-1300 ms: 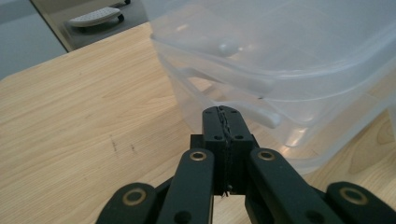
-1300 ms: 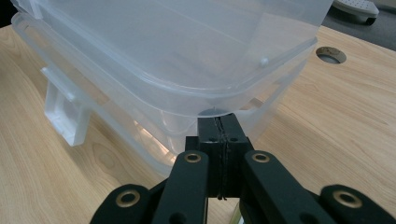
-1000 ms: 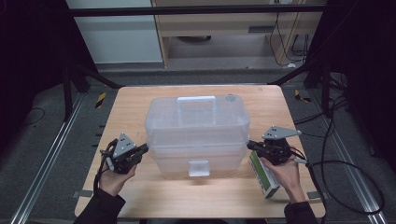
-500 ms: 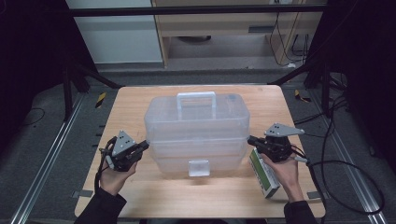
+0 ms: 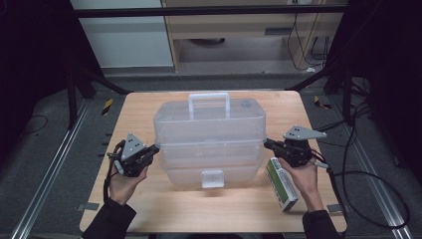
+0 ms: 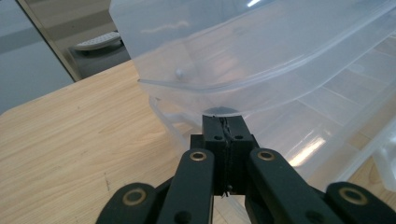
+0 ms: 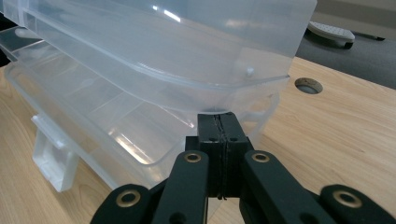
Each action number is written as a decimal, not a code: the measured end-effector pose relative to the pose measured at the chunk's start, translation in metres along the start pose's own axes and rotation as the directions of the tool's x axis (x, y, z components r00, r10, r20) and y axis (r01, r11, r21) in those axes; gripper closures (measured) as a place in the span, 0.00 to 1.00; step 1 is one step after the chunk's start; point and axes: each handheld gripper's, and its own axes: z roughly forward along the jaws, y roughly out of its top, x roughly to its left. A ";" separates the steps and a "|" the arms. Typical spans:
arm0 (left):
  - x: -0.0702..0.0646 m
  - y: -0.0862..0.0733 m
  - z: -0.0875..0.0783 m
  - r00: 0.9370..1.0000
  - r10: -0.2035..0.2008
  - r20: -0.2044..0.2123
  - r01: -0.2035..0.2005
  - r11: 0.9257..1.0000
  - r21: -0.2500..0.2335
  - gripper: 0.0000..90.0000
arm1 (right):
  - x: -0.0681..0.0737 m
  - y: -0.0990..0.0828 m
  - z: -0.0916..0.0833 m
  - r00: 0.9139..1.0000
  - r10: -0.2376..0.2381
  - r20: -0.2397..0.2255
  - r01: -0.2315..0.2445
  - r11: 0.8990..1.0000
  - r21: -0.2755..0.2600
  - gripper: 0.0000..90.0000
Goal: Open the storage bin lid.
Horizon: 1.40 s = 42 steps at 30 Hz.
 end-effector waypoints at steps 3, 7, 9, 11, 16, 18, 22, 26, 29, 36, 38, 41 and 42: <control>0.000 0.003 0.003 1.000 0.000 0.000 0.000 1.000 -0.002 0.99 | -0.001 0.002 0.000 1.000 0.001 0.000 -0.001 1.000 -0.002 1.00; 0.000 0.005 0.005 1.000 -0.003 -0.004 0.003 1.000 -0.006 0.99 | -0.003 0.004 0.001 1.000 0.002 0.000 -0.002 1.000 -0.010 1.00; 0.001 0.006 0.005 1.000 -0.006 -0.006 0.006 1.000 -0.010 0.99 | -0.003 0.004 0.001 1.000 0.004 -0.002 -0.004 1.000 -0.010 1.00; 0.002 0.008 0.005 1.000 -0.013 -0.007 0.013 1.000 -0.015 0.99 | -0.004 0.006 0.001 1.000 0.006 -0.005 -0.006 1.000 -0.014 1.00; 0.004 0.011 0.006 1.000 -0.018 -0.006 0.018 1.000 -0.023 0.99 | -0.006 0.009 0.001 1.000 0.003 -0.006 -0.003 1.000 -0.022 1.00; 0.005 0.011 0.006 1.000 -0.016 -0.006 0.016 1.000 -0.024 0.99 | -0.006 0.010 0.001 1.000 0.004 -0.004 -0.004 1.000 -0.023 1.00; 0.006 0.014 0.008 1.000 -0.018 -0.005 0.018 0.999 -0.029 0.99 | -0.007 0.012 0.002 1.000 0.003 -0.004 -0.003 1.000 -0.025 1.00; 0.005 0.016 0.011 1.000 -0.021 -0.002 0.021 0.999 -0.033 0.99 | -0.008 0.013 0.002 1.000 0.002 -0.003 -0.003 0.999 -0.032 1.00; 0.004 0.016 0.012 1.000 -0.013 -0.005 0.013 0.999 -0.032 0.99 | -0.008 0.013 0.002 1.000 0.001 -0.002 -0.001 0.999 -0.032 1.00; 0.000 0.010 0.011 1.000 -0.021 0.000 0.021 0.999 -0.025 0.95 | -0.007 0.012 0.003 1.000 -0.005 0.004 0.005 1.000 -0.022 1.00; -0.001 0.006 0.009 1.000 -0.019 -0.014 0.019 1.000 -0.016 0.90 | -0.008 0.012 0.003 1.000 -0.005 0.001 0.005 1.000 -0.020 1.00; -0.001 -0.001 0.005 0.998 -0.035 -0.050 0.034 0.999 -0.011 0.80 | -0.007 0.011 0.002 1.000 -0.007 -0.001 0.007 1.000 -0.013 1.00; -0.001 -0.001 0.005 0.998 -0.035 -0.050 0.034 0.999 -0.011 0.78 | -0.007 0.011 0.002 1.000 -0.007 -0.001 0.007 1.000 -0.013 1.00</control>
